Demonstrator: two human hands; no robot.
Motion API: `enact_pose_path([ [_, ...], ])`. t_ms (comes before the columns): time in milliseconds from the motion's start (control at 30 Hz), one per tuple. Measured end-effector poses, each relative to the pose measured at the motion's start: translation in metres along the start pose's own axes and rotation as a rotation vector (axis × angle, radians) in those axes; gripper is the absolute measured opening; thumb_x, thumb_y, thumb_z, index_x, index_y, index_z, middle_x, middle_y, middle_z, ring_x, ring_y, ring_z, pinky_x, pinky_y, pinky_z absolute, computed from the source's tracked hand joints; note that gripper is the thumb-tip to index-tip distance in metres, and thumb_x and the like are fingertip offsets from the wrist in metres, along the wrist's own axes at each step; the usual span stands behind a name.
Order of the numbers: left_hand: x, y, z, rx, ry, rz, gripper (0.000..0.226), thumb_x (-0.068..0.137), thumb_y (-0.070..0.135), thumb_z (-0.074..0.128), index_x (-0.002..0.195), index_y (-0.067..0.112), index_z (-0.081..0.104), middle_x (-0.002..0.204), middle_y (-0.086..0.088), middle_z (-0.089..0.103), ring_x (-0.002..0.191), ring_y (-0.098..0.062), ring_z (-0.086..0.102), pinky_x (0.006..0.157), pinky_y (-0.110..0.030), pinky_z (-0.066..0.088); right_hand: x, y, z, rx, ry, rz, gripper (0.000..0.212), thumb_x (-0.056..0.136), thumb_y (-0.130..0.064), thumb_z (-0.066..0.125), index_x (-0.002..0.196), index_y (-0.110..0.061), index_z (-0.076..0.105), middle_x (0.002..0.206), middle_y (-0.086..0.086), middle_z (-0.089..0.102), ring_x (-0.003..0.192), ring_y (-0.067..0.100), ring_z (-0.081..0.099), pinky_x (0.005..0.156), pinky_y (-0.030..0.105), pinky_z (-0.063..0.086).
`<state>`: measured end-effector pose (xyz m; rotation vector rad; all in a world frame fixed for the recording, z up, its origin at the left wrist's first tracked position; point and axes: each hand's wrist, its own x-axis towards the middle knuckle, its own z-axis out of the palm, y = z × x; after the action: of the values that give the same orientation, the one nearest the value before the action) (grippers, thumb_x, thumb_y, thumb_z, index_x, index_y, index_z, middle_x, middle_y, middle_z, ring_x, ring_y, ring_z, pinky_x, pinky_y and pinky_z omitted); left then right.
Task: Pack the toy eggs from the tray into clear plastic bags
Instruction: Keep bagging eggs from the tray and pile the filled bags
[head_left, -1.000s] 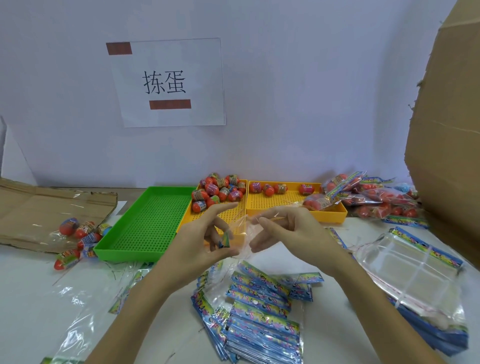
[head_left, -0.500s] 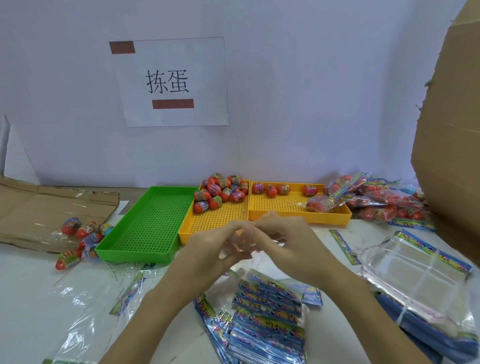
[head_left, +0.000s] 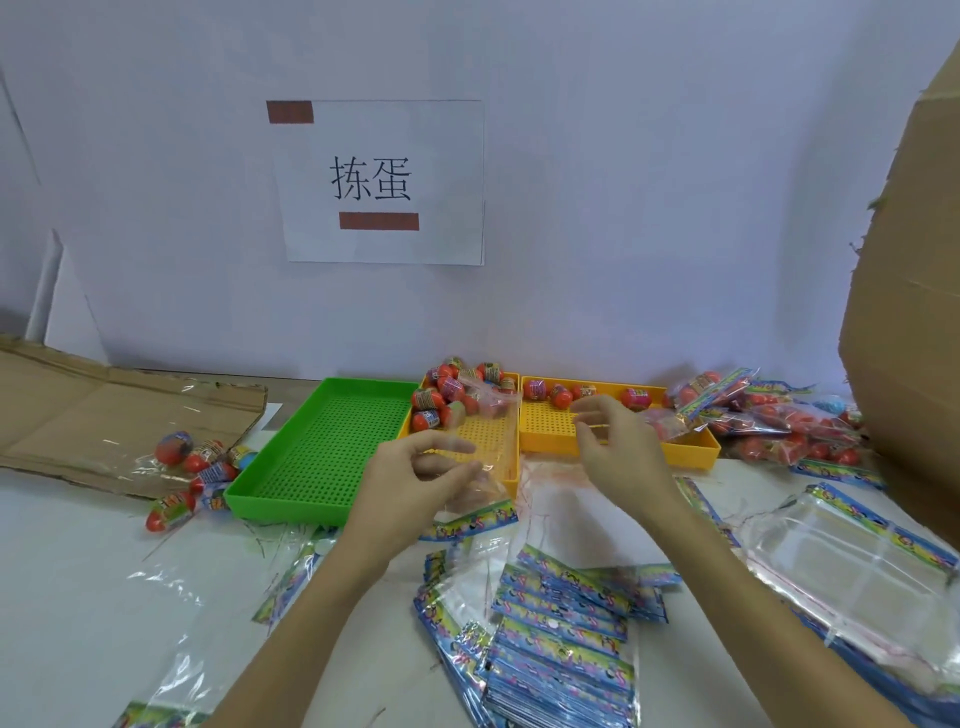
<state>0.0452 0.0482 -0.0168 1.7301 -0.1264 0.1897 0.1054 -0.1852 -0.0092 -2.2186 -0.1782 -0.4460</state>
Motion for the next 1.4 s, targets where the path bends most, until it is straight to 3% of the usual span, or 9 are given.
enact_pose_path([
  [167,-0.001,0.001,0.002,-0.12,-0.023,-0.035,0.017,0.088,0.002,0.081,0.104,0.003,0.074,0.076,-0.013,0.079,0.065,-0.019,0.078,0.057,-0.019,0.057,0.063,0.0,0.019,-0.231,-0.05,0.04,0.037,0.102,-0.003,0.046,0.135,-0.006,0.063,0.136,0.013,0.066,0.124,0.031,0.06,0.101,0.036,0.047],
  [300,0.0,-0.001,0.002,-0.11,-0.049,-0.035,0.018,0.089,0.003,0.081,0.105,0.002,0.073,0.079,-0.016,0.079,0.067,-0.024,0.079,0.06,-0.026,0.06,0.098,0.01,0.034,-0.354,-0.242,0.03,0.049,0.104,0.0,0.043,0.151,-0.01,0.048,0.158,0.013,0.046,0.143,0.032,0.045,0.114,0.04,0.039],
  [500,0.004,-0.003,0.001,-0.093,-0.072,-0.026,0.022,0.086,0.007,0.085,0.106,0.006,0.074,0.081,-0.017,0.079,0.073,-0.03,0.08,0.066,-0.036,0.066,0.102,0.03,0.043,-0.513,-0.17,0.001,0.03,0.087,0.001,0.07,0.116,-0.005,0.074,0.116,0.014,0.068,0.108,0.031,0.061,0.088,0.037,0.052],
  [600,0.005,-0.004,0.002,-0.088,-0.064,-0.033,0.026,0.084,0.008,0.086,0.106,0.006,0.074,0.081,-0.018,0.079,0.072,-0.03,0.079,0.065,-0.038,0.066,0.094,0.023,0.042,-0.391,-0.055,0.022,0.025,0.089,-0.003,0.073,0.115,-0.004,0.075,0.113,0.015,0.071,0.106,0.028,0.063,0.087,0.036,0.051],
  [733,0.005,-0.006,0.001,-0.07,-0.041,-0.043,0.026,0.082,0.01,0.088,0.105,0.009,0.074,0.081,-0.017,0.079,0.073,-0.033,0.079,0.067,-0.044,0.067,0.063,0.005,0.035,0.009,0.1,0.112,0.039,0.098,-0.016,0.067,0.136,-0.009,0.063,0.125,0.008,0.069,0.094,0.014,0.062,0.083,0.026,0.051],
  [833,0.004,-0.006,0.002,-0.038,-0.043,-0.047,0.025,0.084,0.011,0.087,0.104,0.008,0.073,0.079,-0.015,0.079,0.073,-0.032,0.079,0.069,-0.048,0.067,0.029,0.0,0.028,0.091,0.132,0.082,0.046,0.097,-0.013,0.065,0.143,-0.011,0.059,0.13,0.002,0.065,0.105,0.012,0.062,0.092,0.025,0.05],
  [1033,0.003,-0.004,0.002,0.026,-0.023,-0.071,0.026,0.084,0.014,0.088,0.105,0.008,0.073,0.078,-0.012,0.08,0.072,-0.029,0.08,0.07,-0.047,0.066,-0.026,-0.004,0.023,0.309,0.077,0.043,0.036,0.091,-0.008,0.072,0.121,-0.027,0.068,0.113,-0.013,0.068,0.099,-0.007,0.063,0.088,0.015,0.055],
  [1200,0.002,-0.004,0.002,0.071,-0.039,-0.072,0.029,0.083,0.014,0.089,0.106,0.012,0.072,0.078,-0.01,0.08,0.071,-0.028,0.08,0.067,-0.045,0.067,-0.036,-0.017,0.014,0.641,0.066,0.15,0.035,0.087,-0.012,0.082,0.112,-0.028,0.064,0.098,-0.007,0.074,0.086,0.003,0.071,0.068,0.013,0.054],
  [1400,0.0,-0.003,0.01,0.129,-0.078,0.006,0.035,0.08,0.016,0.091,0.109,0.016,0.071,0.076,-0.005,0.08,0.068,-0.025,0.079,0.062,-0.038,0.066,-0.042,-0.037,-0.003,0.525,0.134,-0.154,0.032,0.091,-0.021,0.079,0.12,-0.031,0.067,0.11,-0.011,0.067,0.086,0.009,0.068,0.071,0.019,0.056],
])
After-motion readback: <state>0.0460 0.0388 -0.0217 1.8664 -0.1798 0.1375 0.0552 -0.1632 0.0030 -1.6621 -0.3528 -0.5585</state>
